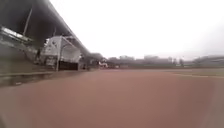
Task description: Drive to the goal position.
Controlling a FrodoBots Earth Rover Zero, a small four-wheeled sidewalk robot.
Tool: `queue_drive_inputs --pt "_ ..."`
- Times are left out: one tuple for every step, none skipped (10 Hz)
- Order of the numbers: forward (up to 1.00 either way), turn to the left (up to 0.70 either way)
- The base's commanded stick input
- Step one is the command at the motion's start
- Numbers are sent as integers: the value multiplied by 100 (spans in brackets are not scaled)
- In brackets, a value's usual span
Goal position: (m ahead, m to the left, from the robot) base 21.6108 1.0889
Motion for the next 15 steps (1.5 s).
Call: queue_drive_inputs --pt "100 0" --pt "100 0" --pt "100 0" --pt "100 0" --pt "100 0" --pt "100 0" --pt "100 0" --pt "100 0" --pt "100 0" --pt "100 0" --pt "100 0" --pt "100 0" --pt "100 0" --pt "100 0" --pt "100 0"
